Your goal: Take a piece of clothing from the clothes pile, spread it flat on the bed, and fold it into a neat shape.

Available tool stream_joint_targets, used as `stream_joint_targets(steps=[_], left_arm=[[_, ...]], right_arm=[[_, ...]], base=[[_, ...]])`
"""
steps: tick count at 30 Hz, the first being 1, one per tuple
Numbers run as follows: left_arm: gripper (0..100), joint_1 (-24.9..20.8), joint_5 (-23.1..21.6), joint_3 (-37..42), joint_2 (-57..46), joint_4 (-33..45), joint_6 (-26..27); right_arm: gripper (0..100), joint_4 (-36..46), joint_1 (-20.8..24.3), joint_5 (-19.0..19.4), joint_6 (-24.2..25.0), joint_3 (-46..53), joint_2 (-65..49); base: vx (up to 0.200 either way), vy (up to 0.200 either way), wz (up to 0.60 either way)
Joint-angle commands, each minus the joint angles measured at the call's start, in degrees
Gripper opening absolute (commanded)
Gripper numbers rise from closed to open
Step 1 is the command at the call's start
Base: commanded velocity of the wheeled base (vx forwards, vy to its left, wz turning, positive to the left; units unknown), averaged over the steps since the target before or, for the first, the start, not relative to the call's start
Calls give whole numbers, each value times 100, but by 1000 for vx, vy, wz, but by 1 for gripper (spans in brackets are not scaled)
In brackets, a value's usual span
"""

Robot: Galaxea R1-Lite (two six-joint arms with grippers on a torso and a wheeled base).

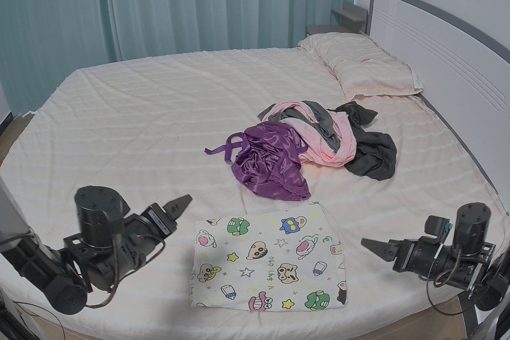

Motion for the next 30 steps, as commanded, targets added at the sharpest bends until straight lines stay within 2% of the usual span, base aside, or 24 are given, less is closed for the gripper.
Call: stream_joint_targets(steps=[1, 4, 6, 8, 13, 17, 18, 20, 22, 23, 24, 30], left_arm=[[100, 796, 553, 402, -1784, -120, 1308], [100, 990, 861, 736, -2390, -138, 1914], [100, 990, 949, 885, -2698, -129, 2046], [100, 937, 1107, 1210, -3445, -24, 2257], [100, 937, 1915, 1615, -4605, 715, 2846], [100, 963, 2170, 1659, -5713, 1514, 3285], [100, 972, 2223, 1659, -5871, 1681, 3364], [100, 972, 2443, 1676, -6547, 2464, 3655], [100, 981, 2513, 1659, -7084, 3017, 3778], [100, 981, 2522, 1659, -7119, 3052, 3786], [100, 1016, 2592, 1659, -7532, 3378, 3962], [100, 1605, 2742, 1676, -8279, 3826, 4366]], right_arm=[[100, 101, -83, -646, -416, 162, -2191], [100, 391, -101, -892, -794, 162, -2815], [100, 576, -101, -1051, -900, 162, -3114], [100, 1138, -92, -1200, -1058, 162, -3852], [100, 2940, -101, -1218, -1128, 162, -5592], [100, 4768, -154, -1226, -1278, 145, -7104], [100, 4979, -189, -1244, -1295, 145, -7288], [100, 5489, -470, -1367, -1392, 162, -7860], [100, 5603, -751, -1393, -1515, 162, -8185], [100, 5603, -769, -1385, -1524, 162, -8202], [100, 5638, -1050, -1367, -1576, 162, -8387], [100, 6183, -1648, -1323, -2016, 162, -8976]], base=[[0, 0, 0], [0, 0, 0], [0, 0, 0], [0, 0, 0], [0, 0, 0], [0, 0, 0], [0, 0, 0], [0, 0, 0], [0, 0, 0], [0, 0, 0], [0, 0, 0], [0, 0, 0]])
